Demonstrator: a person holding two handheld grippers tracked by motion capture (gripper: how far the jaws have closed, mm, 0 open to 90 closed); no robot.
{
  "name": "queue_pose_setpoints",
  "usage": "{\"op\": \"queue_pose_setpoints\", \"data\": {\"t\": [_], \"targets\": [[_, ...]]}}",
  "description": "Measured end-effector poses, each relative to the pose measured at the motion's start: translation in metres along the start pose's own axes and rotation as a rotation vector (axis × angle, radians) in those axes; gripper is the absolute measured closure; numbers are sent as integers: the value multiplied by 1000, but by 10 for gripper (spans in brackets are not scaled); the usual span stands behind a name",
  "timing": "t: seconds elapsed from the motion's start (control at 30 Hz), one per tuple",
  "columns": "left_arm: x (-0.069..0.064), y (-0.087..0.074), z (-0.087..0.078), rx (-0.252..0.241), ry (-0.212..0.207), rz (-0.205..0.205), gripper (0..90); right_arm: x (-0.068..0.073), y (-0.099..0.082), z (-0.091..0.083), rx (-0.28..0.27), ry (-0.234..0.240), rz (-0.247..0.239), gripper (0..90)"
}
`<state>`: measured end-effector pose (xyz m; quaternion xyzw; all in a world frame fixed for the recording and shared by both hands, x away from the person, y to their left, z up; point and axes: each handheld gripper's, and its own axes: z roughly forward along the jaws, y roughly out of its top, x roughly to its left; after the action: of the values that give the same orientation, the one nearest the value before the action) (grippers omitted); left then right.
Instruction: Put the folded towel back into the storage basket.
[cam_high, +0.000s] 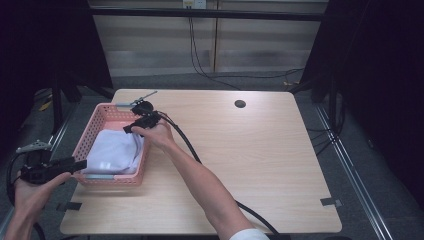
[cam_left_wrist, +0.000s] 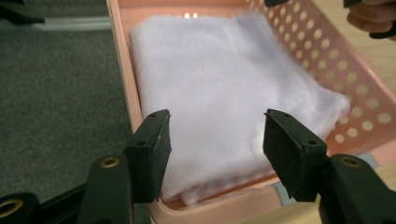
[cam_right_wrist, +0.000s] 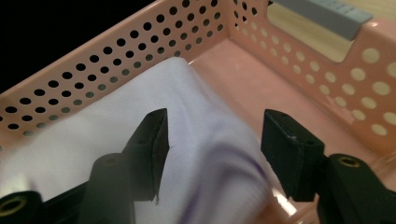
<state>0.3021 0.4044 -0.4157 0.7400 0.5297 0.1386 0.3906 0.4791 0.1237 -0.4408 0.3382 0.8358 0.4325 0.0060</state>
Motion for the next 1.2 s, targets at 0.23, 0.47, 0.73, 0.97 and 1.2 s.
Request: {"op": "queue_pose_setpoints", "data": {"t": [0.23, 0.47, 0.73, 0.97, 1.2], "targets": [[-16, 9, 0, -35, -5, 19, 398, -2, 4, -24, -28, 44, -27, 379], [-50, 16, 12, -45, -46, 35, 428, -9, -11, -75, -75, 52, -89, 395], [-100, 21, 34, -49, -122, 101, 447, -25, -48, -139, -134, 35, -101, 426], [-136, 20, 52, -39, -144, 151, 409, -36, -89, -188, -153, 20, -79, 480], [-182, 5, 73, -30, -185, 168, 360, -48, -146, -240, -164, -29, -46, 469]]}}
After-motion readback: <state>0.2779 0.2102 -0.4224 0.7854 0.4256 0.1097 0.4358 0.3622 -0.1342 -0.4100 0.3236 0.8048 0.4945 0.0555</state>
